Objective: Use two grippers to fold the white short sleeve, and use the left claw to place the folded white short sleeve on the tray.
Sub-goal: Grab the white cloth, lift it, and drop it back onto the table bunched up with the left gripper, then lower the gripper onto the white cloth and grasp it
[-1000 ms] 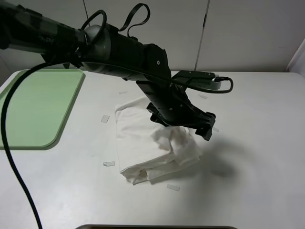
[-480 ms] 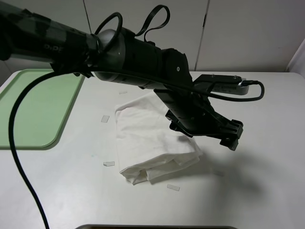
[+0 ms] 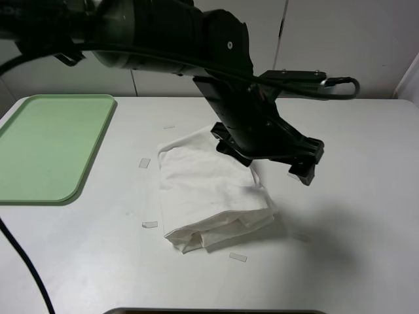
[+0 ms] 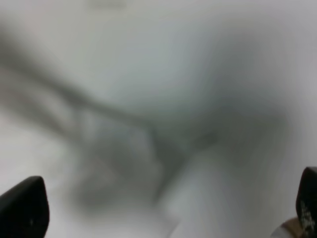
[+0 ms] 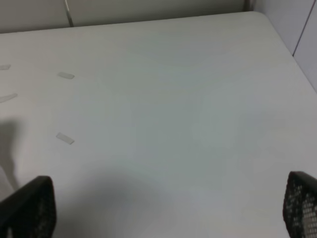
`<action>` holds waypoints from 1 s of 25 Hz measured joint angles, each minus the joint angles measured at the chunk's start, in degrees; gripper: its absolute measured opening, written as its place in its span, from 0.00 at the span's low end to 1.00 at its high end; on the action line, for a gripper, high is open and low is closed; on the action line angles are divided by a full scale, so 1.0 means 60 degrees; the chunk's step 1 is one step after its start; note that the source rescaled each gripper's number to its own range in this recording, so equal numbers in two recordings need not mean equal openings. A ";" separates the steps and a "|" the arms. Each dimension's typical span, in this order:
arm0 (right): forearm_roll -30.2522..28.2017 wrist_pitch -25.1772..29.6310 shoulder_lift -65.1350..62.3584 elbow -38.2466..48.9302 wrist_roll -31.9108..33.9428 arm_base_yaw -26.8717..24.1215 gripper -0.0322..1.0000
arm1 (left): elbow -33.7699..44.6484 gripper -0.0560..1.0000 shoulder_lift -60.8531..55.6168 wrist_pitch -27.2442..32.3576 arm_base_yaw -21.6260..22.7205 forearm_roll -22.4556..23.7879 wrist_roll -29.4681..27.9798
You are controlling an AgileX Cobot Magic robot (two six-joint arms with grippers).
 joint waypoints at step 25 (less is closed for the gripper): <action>0.0000 0.0000 0.0000 0.0000 0.0000 0.0000 1.00 | 0.1995 1.00 -0.1120 0.2905 0.2590 0.2351 -0.2083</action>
